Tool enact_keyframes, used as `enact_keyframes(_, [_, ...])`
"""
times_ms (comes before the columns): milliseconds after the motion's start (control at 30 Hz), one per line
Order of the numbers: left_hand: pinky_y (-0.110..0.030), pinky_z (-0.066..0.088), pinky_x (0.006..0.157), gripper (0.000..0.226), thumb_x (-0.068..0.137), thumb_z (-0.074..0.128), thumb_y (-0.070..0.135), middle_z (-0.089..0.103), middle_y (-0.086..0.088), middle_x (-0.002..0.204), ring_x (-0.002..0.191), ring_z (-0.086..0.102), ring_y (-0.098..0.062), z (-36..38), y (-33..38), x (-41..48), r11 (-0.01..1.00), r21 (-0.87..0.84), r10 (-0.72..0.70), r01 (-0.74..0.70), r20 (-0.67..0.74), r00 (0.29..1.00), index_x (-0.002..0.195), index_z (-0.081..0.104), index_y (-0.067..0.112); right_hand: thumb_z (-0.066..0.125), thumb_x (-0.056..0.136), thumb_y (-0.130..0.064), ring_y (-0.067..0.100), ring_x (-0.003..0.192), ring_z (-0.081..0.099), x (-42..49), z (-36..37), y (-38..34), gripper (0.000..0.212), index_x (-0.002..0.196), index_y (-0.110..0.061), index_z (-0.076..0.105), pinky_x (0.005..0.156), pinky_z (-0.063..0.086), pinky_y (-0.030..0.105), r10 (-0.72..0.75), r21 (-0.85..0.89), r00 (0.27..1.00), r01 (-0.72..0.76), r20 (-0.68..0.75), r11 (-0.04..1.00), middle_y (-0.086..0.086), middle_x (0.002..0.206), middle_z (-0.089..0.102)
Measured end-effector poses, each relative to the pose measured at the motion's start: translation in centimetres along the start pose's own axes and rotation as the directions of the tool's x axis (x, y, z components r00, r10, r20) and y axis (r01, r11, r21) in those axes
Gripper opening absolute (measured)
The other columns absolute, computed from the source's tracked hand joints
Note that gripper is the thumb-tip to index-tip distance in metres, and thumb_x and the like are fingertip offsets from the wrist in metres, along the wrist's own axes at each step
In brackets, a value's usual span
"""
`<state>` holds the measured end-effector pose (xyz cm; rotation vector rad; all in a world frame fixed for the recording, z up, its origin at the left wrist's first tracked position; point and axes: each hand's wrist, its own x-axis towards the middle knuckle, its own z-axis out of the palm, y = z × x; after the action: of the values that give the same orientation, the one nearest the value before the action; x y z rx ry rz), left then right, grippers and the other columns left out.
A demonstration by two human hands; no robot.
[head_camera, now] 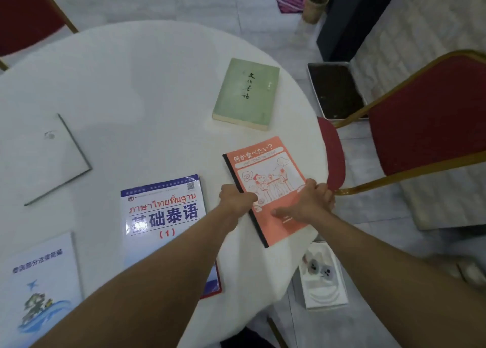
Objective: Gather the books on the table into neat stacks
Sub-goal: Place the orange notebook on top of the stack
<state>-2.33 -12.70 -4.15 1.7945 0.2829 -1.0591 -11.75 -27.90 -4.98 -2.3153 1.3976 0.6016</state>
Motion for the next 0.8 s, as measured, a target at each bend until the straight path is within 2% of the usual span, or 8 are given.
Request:
enact_keyframes(67, [-0.026, 0.057, 0.062, 0.046, 0.087, 0.064, -0.001, 0.064, -0.008, 0.117, 0.101, 0.065, -0.024, -0.5, 0.1, -0.3, 0.998, -0.053, 0.019, -0.017, 0.023, 1.000, 0.126, 0.041, 0.005, 0.091, 0.035, -0.068, 0.030, 0.129, 0.031, -0.3, 0.6, 0.1, 0.128, 0.134, -0.019, 0.026, 0.096, 0.038, 0.041, -0.002, 0.030, 1.000, 0.002, 0.005, 1.000, 0.010, 0.133, 0.034])
enact_keyframes(167, [-0.026, 0.058, 0.058, 0.044, 0.091, 0.060, 0.000, 0.060, -0.002, 0.102, 0.093, 0.066, -0.020, -1.7, 0.0, -1.0, 0.997, -0.033, 0.067, -0.067, 0.006, 0.998, 0.116, 0.030, 0.018, 0.091, 0.034, -0.068, 0.028, 0.126, 0.033, -0.8, 1.3, 0.0, 0.124, 0.128, -0.020, 0.025, 0.087, 0.033, 0.036, -0.025, 0.119, 0.999, 0.020, 0.034, 0.993, 0.006, 0.121, 0.033])
enact_keyframes(267, [-0.020, 0.055, 0.049, 0.044, 0.091, 0.062, 0.001, 0.059, 0.001, 0.094, 0.084, 0.065, -0.013, -3.4, -0.1, -1.5, 0.988, 0.001, 0.153, -0.153, -0.034, 0.988, 0.113, 0.030, 0.021, 0.091, 0.033, -0.066, 0.025, 0.125, 0.035, -1.7, 1.6, -0.5, 0.124, 0.128, -0.019, 0.027, 0.093, 0.040, 0.037, -0.059, 0.274, 0.995, 0.036, 0.078, 0.961, 0.001, 0.114, 0.029])
enact_keyframes(333, [-0.021, 0.056, 0.048, 0.043, 0.091, 0.062, 0.004, 0.059, 0.000, 0.096, 0.085, 0.066, -0.015, -4.7, 0.1, -2.1, 0.985, -0.022, 0.168, -0.169, -0.041, 0.985, 0.114, 0.031, 0.023, 0.093, 0.037, -0.061, 0.023, 0.121, 0.044, -2.2, 1.7, -0.9, 0.118, 0.128, -0.016, 0.032, 0.097, 0.049, 0.040, -0.091, 0.398, 0.991, 0.045, 0.098, 0.916, 0.002, 0.119, 0.038])
enact_keyframes(467, [-0.033, 0.063, 0.062, 0.041, 0.093, 0.061, 0.009, 0.059, 0.001, 0.097, 0.087, 0.067, -0.019, -7.7, 0.0, -3.6, 0.981, -0.029, 0.188, -0.191, -0.069, 0.980, 0.119, 0.032, 0.024, 0.094, 0.063, -0.037, 0.017, 0.091, 0.071, -3.9, 1.1, -2.8, 0.092, 0.126, -0.020, 0.030, 0.067, 0.059, 0.030, -0.228, 0.698, 0.940, -0.016, 0.255, 0.716, 0.003, 0.118, 0.060])
enact_keyframes(533, [-0.041, 0.063, 0.073, 0.039, 0.095, 0.057, 0.007, 0.059, 0.001, 0.102, 0.092, 0.068, -0.023, -9.6, -0.6, -4.2, 0.978, 0.000, 0.205, -0.206, -0.107, 0.973, 0.121, 0.033, 0.025, 0.090, 0.072, -0.027, 0.017, 0.088, 0.073, -5.1, 1.2, -4.2, 0.083, 0.132, -0.018, 0.033, 0.068, 0.060, 0.031, -0.277, 0.731, 0.919, -0.019, 0.282, 0.682, 0.000, 0.113, 0.063])
enact_keyframes(633, [-0.041, 0.062, 0.075, 0.038, 0.096, 0.053, 0.002, 0.061, -0.003, 0.110, 0.098, 0.068, -0.027, -12.6, -2.0, -5.1, 0.969, 0.091, 0.244, -0.229, -0.217, 0.945, 0.124, 0.035, 0.020, 0.084, 0.079, -0.014, 0.014, 0.084, 0.072, -6.7, 1.9, -6.2, 0.061, 0.123, -0.018, 0.042, 0.056, 0.058, 0.024, -0.376, 0.717, 0.881, 0.062, 0.287, 0.694, -0.001, 0.106, 0.065])
enact_keyframes(800, [-0.026, 0.054, 0.060, 0.027, 0.089, 0.055, -0.005, 0.062, -0.008, 0.107, 0.099, 0.065, -0.029, -16.7, -5.9, -6.2, 0.946, 0.258, 0.282, -0.195, -0.361, 0.889, 0.106, 0.042, 0.013, 0.077, 0.083, -0.010, 0.016, 0.093, 0.069, -8.9, 4.3, -8.6, 0.042, 0.109, -0.020, 0.046, 0.070, 0.059, 0.030, -0.498, 0.579, 0.808, 0.252, 0.315, 0.775, 0.000, 0.104, 0.064])
